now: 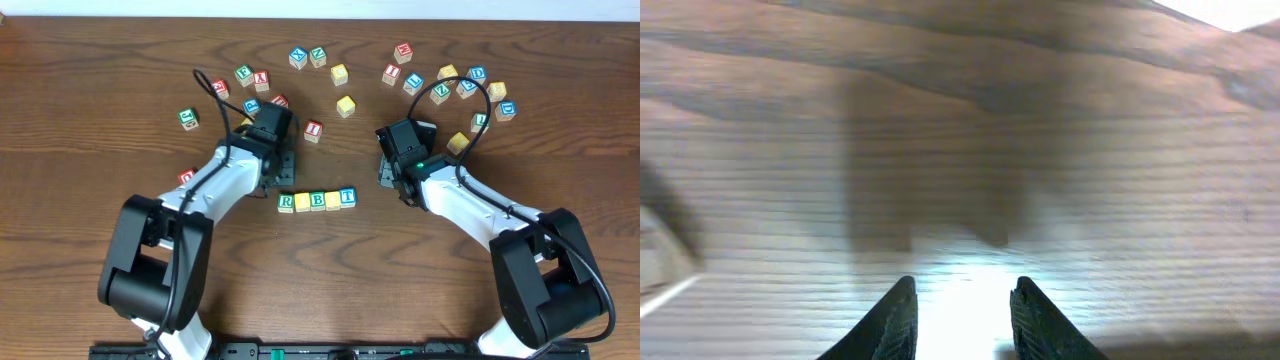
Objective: Spell out ROBOT
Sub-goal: 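Lower the left gripper beside the green R block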
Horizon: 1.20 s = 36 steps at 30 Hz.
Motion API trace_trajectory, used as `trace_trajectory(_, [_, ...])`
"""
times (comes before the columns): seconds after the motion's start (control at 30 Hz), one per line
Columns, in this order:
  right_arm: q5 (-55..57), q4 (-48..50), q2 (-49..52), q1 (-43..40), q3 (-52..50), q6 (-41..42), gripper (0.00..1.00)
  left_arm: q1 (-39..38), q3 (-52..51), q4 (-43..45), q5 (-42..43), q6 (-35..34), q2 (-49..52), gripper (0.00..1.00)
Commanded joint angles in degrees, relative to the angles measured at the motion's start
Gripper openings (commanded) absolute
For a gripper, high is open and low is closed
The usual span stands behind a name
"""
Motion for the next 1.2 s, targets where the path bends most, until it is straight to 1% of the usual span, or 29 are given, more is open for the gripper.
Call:
trace_trajectory(0.0, [0.33, -0.11, -1.6, -0.24, 0.92, -0.46, 0.71, 2.47, 1.84, -1.55, -1.86, -0.22, -0.48, 0.28])
trace_trajectory(0.2, [0.33, -0.09, -1.6, -0.24, 0.9, -0.46, 0.71, 5.4, 2.01, -6.47, 0.26, -0.2, -1.62, 0.28])
trace_trajectory(0.33, [0.33, -0.09, -1.6, -0.24, 0.9, -0.46, 0.72, 5.46, 2.01, -12.63, 2.82, -0.2, -2.6, 0.28])
trace_trajectory(0.43, [0.33, -0.07, -1.6, -0.24, 0.9, -0.46, 0.72, 5.42, 2.01, -17.18, 3.19, -0.17, -3.04, 0.28])
trace_trajectory(0.53, [0.33, -0.07, -1.6, -0.24, 0.9, -0.46, 0.72, 5.35, 2.01, -19.89, 4.55, 1.09, -3.21, 0.28])
trace_trajectory(0.73, [0.31, -0.11, -1.6, -0.24, 0.9, -0.46, 0.71, 5.35, 2.01, -20.7, 7.52, 2.67, -3.21, 0.28])
trace_trajectory(0.9, [0.31, -0.11, -1.6, -0.22, 0.9, -0.44, 0.71, 5.35, 2.01, -20.37, 7.76, 2.67, -3.21, 0.27])
trace_trajectory(0.93, [0.31, -0.11, -1.6, -0.22, 0.9, -0.44, 0.71, 5.35, 2.01, -20.22, 8.39, 3.19, -3.21, 0.27])
trace_trajectory(1.0, [0.31, -0.09, -1.6, -0.22, 0.9, -0.44, 0.71, 5.35, 2.01, -19.61, 12.2, 5.79, -3.21, 0.27])
trace_trajectory(1.03, [0.31, -0.09, -1.6, -0.22, 0.9, -0.46, 0.71, 5.35, 2.01, -19.32, 13.2, 5.9, -3.21, 0.27])
trace_trajectory(1.17, [0.31, -0.13, -1.6, -0.22, 0.9, -0.46, 0.71, 5.35, 2.01, -18.53, 13.51, 5.86, -3.21, 0.27])
